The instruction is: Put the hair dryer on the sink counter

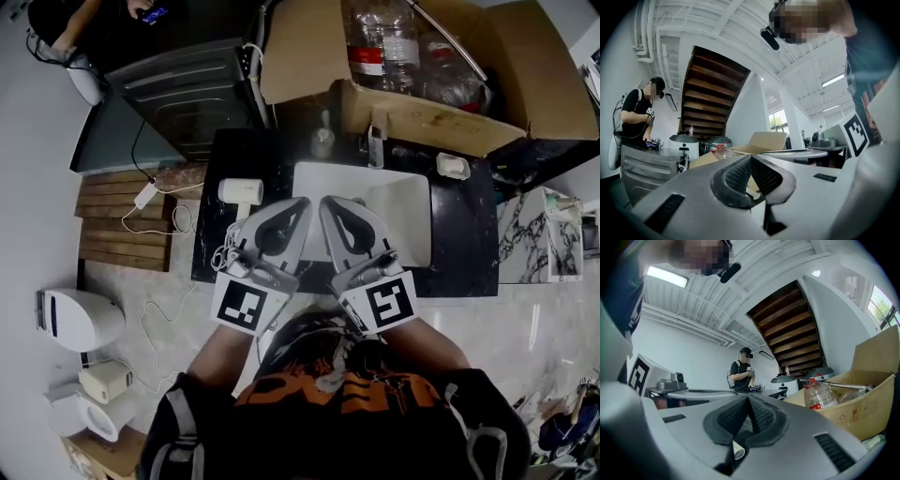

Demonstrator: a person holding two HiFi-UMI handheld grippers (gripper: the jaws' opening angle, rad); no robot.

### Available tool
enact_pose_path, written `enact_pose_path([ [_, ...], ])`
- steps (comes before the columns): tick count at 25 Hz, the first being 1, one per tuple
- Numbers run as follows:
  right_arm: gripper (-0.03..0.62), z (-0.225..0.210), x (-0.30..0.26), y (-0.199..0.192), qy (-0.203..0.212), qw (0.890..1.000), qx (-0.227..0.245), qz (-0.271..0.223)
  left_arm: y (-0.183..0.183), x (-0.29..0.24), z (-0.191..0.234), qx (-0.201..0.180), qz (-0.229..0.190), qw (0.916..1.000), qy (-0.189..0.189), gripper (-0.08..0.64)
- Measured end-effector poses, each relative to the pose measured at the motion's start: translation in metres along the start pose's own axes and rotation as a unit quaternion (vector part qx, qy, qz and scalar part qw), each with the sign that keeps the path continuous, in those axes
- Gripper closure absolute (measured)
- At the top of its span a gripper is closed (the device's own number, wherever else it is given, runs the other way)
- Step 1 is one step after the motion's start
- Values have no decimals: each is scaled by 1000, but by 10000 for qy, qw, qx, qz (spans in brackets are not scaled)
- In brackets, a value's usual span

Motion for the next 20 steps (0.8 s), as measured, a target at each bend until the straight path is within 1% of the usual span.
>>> enact_pose_path([
  [10, 578, -1, 2, 0, -57, 10000, 16, 49, -4, -3, -10, 49, 85, 9998, -151, 537],
  [20, 578, 3, 3, -2, -22, 10000, 27, 82, -6, -2, -9, 33, 109, 9998, -141, 537],
])
Point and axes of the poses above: the fingertips, and each gripper's own axes: x backward along the fingers, z to its left, y out of its top, the point moved 1 cm from there along x, backward along the fingers, and after that the axes turned 7 degrees about -z, right-handed, at the moved point
